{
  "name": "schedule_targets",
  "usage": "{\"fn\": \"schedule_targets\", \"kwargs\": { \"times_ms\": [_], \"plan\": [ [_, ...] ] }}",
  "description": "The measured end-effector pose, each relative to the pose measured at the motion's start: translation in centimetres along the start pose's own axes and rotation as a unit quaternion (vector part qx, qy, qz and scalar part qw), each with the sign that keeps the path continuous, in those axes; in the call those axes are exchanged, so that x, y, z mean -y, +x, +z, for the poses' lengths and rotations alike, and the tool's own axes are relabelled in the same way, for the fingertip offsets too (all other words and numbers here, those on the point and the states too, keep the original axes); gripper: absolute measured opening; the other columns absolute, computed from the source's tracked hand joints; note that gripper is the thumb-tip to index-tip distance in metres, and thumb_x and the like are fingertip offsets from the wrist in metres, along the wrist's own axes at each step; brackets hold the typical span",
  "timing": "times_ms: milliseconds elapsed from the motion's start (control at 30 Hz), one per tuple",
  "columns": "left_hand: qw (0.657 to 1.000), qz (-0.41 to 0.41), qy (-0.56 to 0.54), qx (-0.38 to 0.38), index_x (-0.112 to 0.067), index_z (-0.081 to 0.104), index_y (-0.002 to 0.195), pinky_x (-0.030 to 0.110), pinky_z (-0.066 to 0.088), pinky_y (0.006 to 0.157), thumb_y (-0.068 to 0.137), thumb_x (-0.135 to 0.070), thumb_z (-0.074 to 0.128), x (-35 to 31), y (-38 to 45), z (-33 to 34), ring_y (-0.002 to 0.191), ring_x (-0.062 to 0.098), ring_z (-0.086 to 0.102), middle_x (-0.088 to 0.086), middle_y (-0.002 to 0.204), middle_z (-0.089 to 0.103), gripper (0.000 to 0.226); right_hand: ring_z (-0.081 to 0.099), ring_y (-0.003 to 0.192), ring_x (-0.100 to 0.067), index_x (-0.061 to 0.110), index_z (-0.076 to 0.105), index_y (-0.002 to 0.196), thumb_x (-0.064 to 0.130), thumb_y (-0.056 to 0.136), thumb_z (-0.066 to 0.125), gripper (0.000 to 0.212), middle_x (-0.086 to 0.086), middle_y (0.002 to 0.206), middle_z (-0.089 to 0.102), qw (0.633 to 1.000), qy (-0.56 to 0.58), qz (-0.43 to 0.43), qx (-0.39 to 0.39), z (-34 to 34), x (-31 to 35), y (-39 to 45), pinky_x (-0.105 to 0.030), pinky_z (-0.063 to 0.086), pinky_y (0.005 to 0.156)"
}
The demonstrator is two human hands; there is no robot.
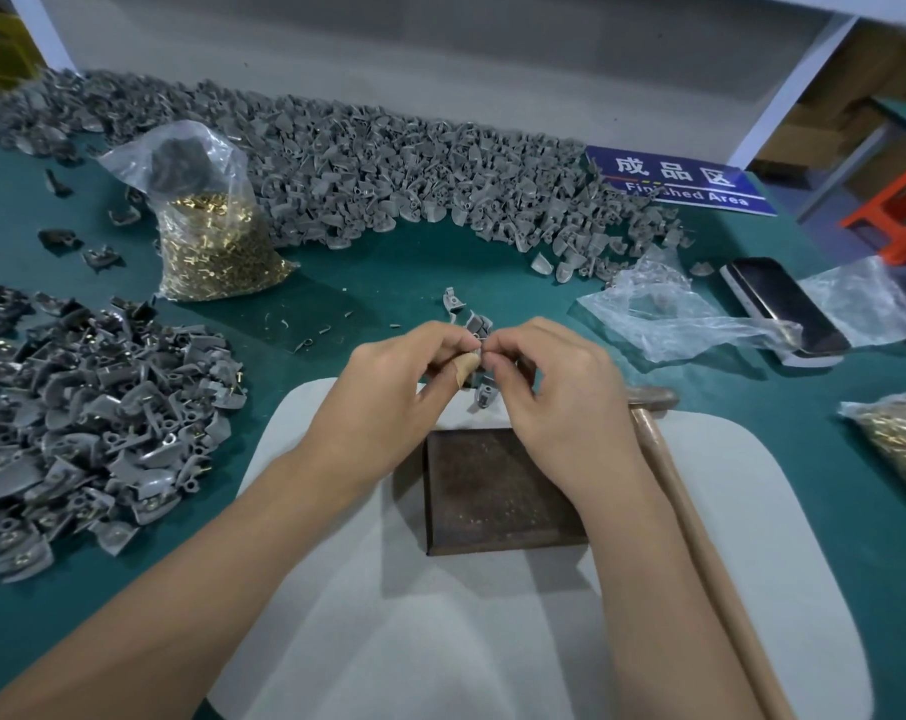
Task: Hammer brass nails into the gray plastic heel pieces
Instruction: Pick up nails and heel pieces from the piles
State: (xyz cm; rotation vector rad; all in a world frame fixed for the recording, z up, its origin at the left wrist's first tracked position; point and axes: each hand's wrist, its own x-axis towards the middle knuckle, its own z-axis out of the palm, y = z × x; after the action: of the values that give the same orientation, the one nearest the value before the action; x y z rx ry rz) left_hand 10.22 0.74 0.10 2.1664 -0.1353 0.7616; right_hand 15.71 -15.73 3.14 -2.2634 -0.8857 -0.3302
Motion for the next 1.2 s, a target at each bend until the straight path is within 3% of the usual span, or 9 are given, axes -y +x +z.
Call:
{"fn": "schedule_targets", "kwargs": {
  "times_ms": [100, 200, 400, 500, 600, 667, 800, 1000, 1200],
  "plan": [
    [0.997, -0.035, -0.058, -0.022, -0.016, 0.072, 0.103, 0.012, 0.053, 0.078, 0.094, -0.012, 0.073, -0.5, 0.0, 0.1, 0.084, 0.001, 0.070, -0.014, 0.088, 0.073, 0.010, 0.060, 0.078, -0.009, 0.012, 0.076, 0.090, 0.006, 0.093, 0.071, 0.007, 0.007, 0.083, 0.067, 0.998, 0.065, 0.009, -0.021, 0.0, -0.1, 0.2, -0.027, 0.050, 0.073],
    [0.998, -0.012, -0.034, -0.044, -0.014, 0.071, 0.104, 0.016, 0.055, 0.078, 0.095, -0.014, 0.071, -0.8, -0.1, -0.1, 0.084, -0.001, 0.069, -0.013, 0.089, 0.073, 0.009, 0.063, 0.082, -0.007, 0.012, 0.077, 0.091, 0.006, 0.092, 0.073, 0.007, 0.007, 0.084, 0.070, 0.994, 0.105, 0.024, -0.037, -0.2, 0.2, 0.2, -0.017, 0.048, 0.074],
    [0.998, 0.042, 0.038, -0.014, -0.009, 0.072, 0.105, 0.033, 0.053, 0.074, 0.095, -0.012, 0.070, -0.5, 0.0, -0.5, 0.079, 0.013, 0.069, -0.003, 0.089, 0.075, 0.011, 0.058, 0.072, -0.015, 0.007, 0.075, 0.088, 0.001, 0.091, 0.071, 0.008, -0.001, 0.078, 0.066, 0.999, 0.040, -0.020, -0.022, -0.1, 0.5, 0.2, -0.020, 0.045, 0.069],
    [0.999, 0.028, 0.029, -0.009, -0.009, 0.073, 0.104, 0.028, 0.055, 0.075, 0.095, -0.010, 0.071, -0.4, 0.1, -0.6, 0.080, 0.010, 0.069, -0.006, 0.089, 0.075, 0.010, 0.059, 0.073, -0.014, 0.006, 0.076, 0.091, 0.000, 0.092, 0.070, 0.008, -0.002, 0.081, 0.067, 0.999, 0.037, -0.025, -0.023, 0.2, 0.5, 0.3, -0.015, 0.044, 0.070],
    [0.999, -0.014, -0.041, -0.031, -0.009, 0.073, 0.105, 0.012, 0.053, 0.076, 0.094, -0.008, 0.072, -0.7, 0.2, -0.6, 0.084, -0.003, 0.069, -0.021, 0.089, 0.071, 0.011, 0.063, 0.077, -0.014, 0.009, 0.077, 0.095, 0.004, 0.094, 0.071, 0.007, 0.005, 0.086, 0.066, 0.990, 0.135, 0.028, -0.032, 0.4, 0.4, 0.0, -0.031, 0.058, 0.067],
    [0.996, -0.033, -0.072, -0.038, -0.011, 0.073, 0.106, 0.010, 0.052, 0.078, 0.094, -0.009, 0.073, -0.9, 0.3, -0.6, 0.085, -0.003, 0.070, -0.023, 0.093, 0.071, 0.011, 0.065, 0.078, -0.017, 0.011, 0.077, 0.099, 0.006, 0.096, 0.070, 0.009, 0.006, 0.089, 0.067, 0.977, 0.200, 0.065, -0.035, 0.4, 0.2, -0.1, -0.037, 0.060, 0.061],
    [0.995, -0.037, -0.089, -0.036, -0.015, 0.072, 0.106, 0.010, 0.052, 0.077, 0.096, -0.013, 0.072, -1.2, 0.3, -0.6, 0.086, -0.001, 0.071, -0.018, 0.092, 0.074, 0.011, 0.065, 0.077, -0.016, 0.015, 0.076, 0.100, 0.008, 0.097, 0.069, 0.011, 0.002, 0.091, 0.070, 0.966, 0.243, 0.085, -0.035, 0.0, 0.0, -0.1, -0.030, 0.057, 0.053],
    [0.997, -0.031, -0.073, -0.018, -0.013, 0.071, 0.105, 0.014, 0.055, 0.077, 0.095, -0.014, 0.071, -1.1, 0.4, -0.6, 0.083, -0.002, 0.070, -0.018, 0.088, 0.072, 0.010, 0.065, 0.078, -0.016, 0.020, 0.073, 0.096, 0.013, 0.096, 0.071, 0.008, 0.016, 0.088, 0.067, 0.981, 0.176, 0.065, -0.048, 0.3, -0.2, -0.4, -0.040, 0.058, 0.063],
    [0.997, -0.026, -0.065, -0.013, -0.012, 0.072, 0.106, 0.018, 0.057, 0.077, 0.095, -0.015, 0.071, -0.8, 0.4, -0.8, 0.083, -0.002, 0.070, -0.015, 0.088, 0.073, 0.011, 0.065, 0.086, -0.016, 0.026, 0.072, 0.097, 0.018, 0.095, 0.071, 0.008, 0.020, 0.090, 0.063, 0.988, 0.139, 0.031, -0.057, 0.3, -0.1, -0.3, -0.041, 0.059, 0.060]
  ]
}}
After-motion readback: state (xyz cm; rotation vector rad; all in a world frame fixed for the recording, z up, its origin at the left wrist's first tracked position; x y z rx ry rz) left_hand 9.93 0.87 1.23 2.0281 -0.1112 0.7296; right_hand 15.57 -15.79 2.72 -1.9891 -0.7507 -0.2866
